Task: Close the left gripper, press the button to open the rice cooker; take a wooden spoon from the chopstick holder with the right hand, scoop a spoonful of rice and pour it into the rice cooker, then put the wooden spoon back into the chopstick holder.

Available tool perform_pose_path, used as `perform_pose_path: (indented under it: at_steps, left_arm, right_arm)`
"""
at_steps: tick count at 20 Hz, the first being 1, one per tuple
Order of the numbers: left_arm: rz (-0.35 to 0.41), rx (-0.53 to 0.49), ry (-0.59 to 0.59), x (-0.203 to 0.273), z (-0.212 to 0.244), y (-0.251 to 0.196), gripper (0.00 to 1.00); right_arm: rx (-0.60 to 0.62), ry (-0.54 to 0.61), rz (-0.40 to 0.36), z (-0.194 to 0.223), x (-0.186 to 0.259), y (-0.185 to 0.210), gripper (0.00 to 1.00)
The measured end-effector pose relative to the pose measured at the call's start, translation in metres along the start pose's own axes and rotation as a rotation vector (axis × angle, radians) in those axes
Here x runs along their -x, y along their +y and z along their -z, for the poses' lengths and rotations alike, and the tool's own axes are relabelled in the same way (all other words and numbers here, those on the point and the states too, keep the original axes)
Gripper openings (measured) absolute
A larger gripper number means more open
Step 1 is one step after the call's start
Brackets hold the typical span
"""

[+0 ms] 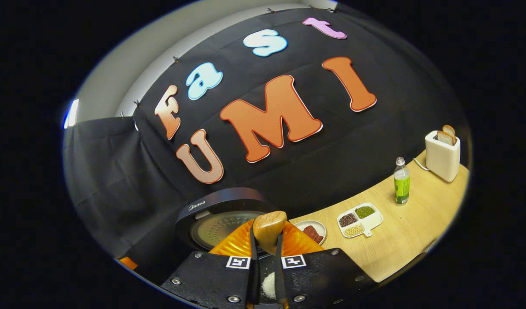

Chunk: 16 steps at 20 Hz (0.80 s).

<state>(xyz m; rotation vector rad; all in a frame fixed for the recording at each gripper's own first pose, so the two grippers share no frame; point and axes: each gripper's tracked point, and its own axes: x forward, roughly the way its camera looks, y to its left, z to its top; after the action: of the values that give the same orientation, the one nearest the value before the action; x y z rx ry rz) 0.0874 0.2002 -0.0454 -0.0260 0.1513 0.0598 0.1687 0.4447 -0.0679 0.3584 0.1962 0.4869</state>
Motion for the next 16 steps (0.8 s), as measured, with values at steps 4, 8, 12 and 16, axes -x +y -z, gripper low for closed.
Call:
perform_pose_path:
  at_steps: [4, 8, 12, 16]
  left_arm:
    - [-0.004, 0.0, -0.001, 0.0, 0.0, 0.003, 0.98]
    - [-0.008, 0.003, -0.003, -0.001, 0.0, 0.005, 0.98]
    - [-0.015, -0.002, -0.001, -0.004, 0.002, 0.007, 0.98]
    - [-0.024, -0.013, 0.006, -0.002, 0.006, 0.009, 0.98]
  right_arm:
    - [0.116, 0.001, -0.03, 0.011, 0.0, 0.016, 0.12]
    - [0.257, -0.006, -0.064, 0.018, 0.002, 0.032, 0.12]
    - [0.401, 0.0, -0.093, 0.033, 0.001, 0.041, 0.12]
    - [0.492, 0.008, -0.132, 0.044, 0.002, 0.049, 0.12]
